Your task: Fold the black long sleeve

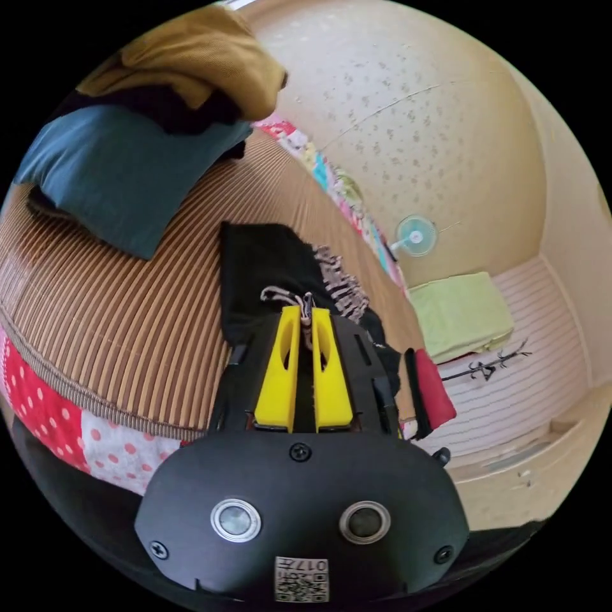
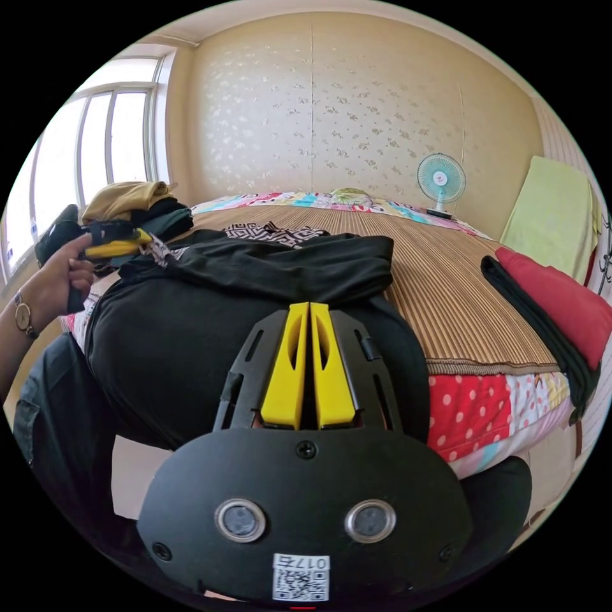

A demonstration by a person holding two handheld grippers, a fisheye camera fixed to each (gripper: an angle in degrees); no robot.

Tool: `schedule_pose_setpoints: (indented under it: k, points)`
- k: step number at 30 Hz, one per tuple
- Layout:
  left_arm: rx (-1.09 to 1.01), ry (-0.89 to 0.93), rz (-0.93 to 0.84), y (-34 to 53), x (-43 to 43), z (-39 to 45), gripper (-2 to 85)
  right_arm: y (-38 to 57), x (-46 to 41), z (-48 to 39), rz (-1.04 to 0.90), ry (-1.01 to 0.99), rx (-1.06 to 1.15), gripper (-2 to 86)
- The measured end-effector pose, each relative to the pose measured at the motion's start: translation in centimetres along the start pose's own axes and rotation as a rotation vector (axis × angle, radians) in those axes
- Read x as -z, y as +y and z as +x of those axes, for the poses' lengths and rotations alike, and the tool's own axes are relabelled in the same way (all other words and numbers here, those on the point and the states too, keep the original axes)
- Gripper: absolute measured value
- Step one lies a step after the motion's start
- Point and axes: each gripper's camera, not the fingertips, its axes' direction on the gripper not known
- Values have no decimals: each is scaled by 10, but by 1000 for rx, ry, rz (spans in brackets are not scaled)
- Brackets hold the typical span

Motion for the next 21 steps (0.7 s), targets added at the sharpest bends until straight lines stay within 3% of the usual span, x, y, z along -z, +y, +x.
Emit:
schedule_pose_setpoints:
  k: [3,6,9,12,15,17,19,21]
  points:
    - [-60,10,55,-9,13,0,40,1,1,3,3,2,1,9]
    - [67,-150,-35,-4,6,-34,56,0,2,7,3,-2,-1,9]
    - [112,-52,5,22,16,-59,75,-3,3,14,-1,-13,-8,9]
    - [121,-92,78,46,33,-49,88,-13,6,19,-33,-15,-8,10]
    - [-51,-124,153,55,43,-1,99,-42,21,17,-145,61,-5,14]
    - [-230,-189,171,50,36,50,92,-73,49,19,-58,149,-90,25]
    - [-293,-304,123,41,11,80,79,-99,71,20,69,145,-108,38]
    - [-274,-447,15,30,-30,93,73,-132,74,23,73,125,-101,58]
